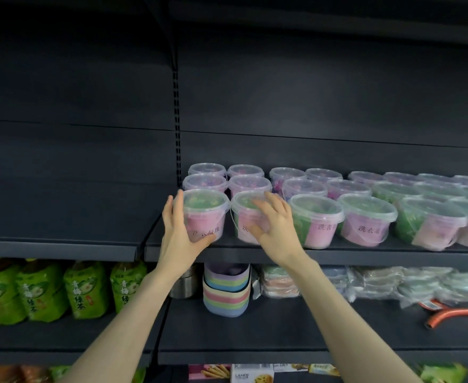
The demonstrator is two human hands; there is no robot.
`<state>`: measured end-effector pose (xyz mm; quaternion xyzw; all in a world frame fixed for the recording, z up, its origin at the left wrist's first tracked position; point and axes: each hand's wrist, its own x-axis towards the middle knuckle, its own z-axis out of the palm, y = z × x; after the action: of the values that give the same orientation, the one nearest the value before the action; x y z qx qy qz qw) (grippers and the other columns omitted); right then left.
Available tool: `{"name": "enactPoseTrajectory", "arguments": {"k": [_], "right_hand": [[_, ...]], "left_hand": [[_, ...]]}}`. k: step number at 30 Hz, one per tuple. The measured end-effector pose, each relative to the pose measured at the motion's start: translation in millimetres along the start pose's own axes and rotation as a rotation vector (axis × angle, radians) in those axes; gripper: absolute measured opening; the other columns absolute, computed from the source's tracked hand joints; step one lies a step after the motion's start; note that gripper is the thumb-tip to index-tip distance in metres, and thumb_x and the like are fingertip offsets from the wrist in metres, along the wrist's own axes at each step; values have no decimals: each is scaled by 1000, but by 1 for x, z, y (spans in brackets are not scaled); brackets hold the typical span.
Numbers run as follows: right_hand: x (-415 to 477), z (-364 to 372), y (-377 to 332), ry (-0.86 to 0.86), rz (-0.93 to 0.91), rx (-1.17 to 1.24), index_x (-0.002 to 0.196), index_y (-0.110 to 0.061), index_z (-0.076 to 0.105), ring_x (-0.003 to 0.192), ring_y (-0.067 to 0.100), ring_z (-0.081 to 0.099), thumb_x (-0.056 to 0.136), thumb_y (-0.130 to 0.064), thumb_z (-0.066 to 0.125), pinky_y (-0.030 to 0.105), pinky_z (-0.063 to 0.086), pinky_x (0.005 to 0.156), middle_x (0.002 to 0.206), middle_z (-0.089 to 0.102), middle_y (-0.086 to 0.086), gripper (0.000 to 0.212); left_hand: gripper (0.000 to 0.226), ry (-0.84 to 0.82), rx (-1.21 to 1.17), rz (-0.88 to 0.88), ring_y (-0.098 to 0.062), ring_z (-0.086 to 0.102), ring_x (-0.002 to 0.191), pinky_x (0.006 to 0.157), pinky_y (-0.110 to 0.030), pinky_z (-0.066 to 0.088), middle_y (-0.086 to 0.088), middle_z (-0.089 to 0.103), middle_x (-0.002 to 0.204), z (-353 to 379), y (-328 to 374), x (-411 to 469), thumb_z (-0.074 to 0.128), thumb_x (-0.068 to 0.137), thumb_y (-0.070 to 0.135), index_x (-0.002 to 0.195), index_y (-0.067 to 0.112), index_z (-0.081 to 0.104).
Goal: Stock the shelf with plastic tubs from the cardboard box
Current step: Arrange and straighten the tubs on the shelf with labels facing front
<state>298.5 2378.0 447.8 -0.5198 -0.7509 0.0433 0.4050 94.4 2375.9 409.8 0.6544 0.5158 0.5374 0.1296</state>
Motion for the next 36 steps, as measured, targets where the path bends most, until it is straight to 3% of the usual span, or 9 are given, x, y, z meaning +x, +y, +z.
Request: {"name": "enactPoseTrajectory", "arguments": {"k": [5, 11, 13, 16, 18, 21, 24, 32, 36], "right_hand": [[-28, 19, 6, 205, 109, 301, 149, -19, 11, 140, -2, -1, 80, -18, 73, 20, 11, 112, 157, -2, -6, 92], [-38, 34, 8, 315, 211, 184, 148, -10, 15, 127, 13, 21, 74, -28, 78, 27, 20, 108, 140, 29, 10, 98], [-38, 40, 6, 315, 238, 133, 145, -8, 23, 122, 20, 24, 73, -30, 78, 28, 22, 107, 135, 30, 13, 94], [-40, 44, 9, 342, 229, 164, 140, -11, 32, 115, 9, 22, 72, -27, 80, 17, 20, 99, 137, 25, 14, 85], [-38, 45, 12, 328, 253, 201, 137, -12, 34, 121, 15, 29, 70, -31, 81, 24, 28, 102, 137, 31, 11, 84], [-29, 45, 13, 290, 335, 213, 138, -8, 27, 121, 27, 39, 62, -43, 82, 41, 39, 100, 131, 45, 6, 100], [-14, 44, 11, 215, 386, 229, 146, -16, 5, 128, 32, 36, 57, -48, 84, 46, 37, 103, 143, 38, 9, 123], [-10, 44, 20, 213, 398, 200, 139, -17, 16, 121, 31, 47, 54, -53, 83, 35, 40, 89, 134, 48, 9, 114], [-11, 41, 25, 197, 387, 227, 143, -16, 12, 123, 31, 47, 59, -50, 82, 39, 42, 94, 138, 45, 10, 115]], "left_hand": [[126, 95, -15, -174, -24, 18, 140, 112, -49, 22, -2, 18, 154, 5, -6, 4, 84, 59, 45, 148, 28, -3], [113, 85, -20, -176, -24, 35, 131, 102, -41, 37, -1, 25, 148, -2, -9, 6, 85, 59, 42, 146, 27, 14], [113, 67, -2, -177, -27, 39, 127, 98, -41, 38, -2, 20, 146, -2, -10, 6, 84, 60, 41, 146, 27, 13], [117, 45, 24, -183, -29, 38, 129, 98, -42, 37, -3, 16, 148, -4, -11, 7, 85, 58, 42, 146, 27, 9], [122, 36, 22, -208, -28, 36, 132, 100, -45, 36, -4, 21, 151, -5, -12, 8, 85, 57, 43, 147, 28, 4], [123, 37, 20, -218, -26, 37, 132, 101, -45, 36, -2, 30, 151, -5, -12, 9, 85, 56, 44, 147, 29, 4], [121, 28, 6, -224, -24, 41, 130, 100, -44, 39, -2, 35, 148, -7, -12, 10, 86, 55, 44, 146, 30, 7], [122, -6, 39, -257, -28, 47, 124, 95, -42, 40, -3, 45, 142, -5, -14, 9, 83, 57, 48, 146, 33, 1], [114, -15, 58, -254, -27, 51, 119, 91, -39, 42, -2, 49, 137, -4, -13, 8, 82, 58, 51, 144, 26, 13]]}}
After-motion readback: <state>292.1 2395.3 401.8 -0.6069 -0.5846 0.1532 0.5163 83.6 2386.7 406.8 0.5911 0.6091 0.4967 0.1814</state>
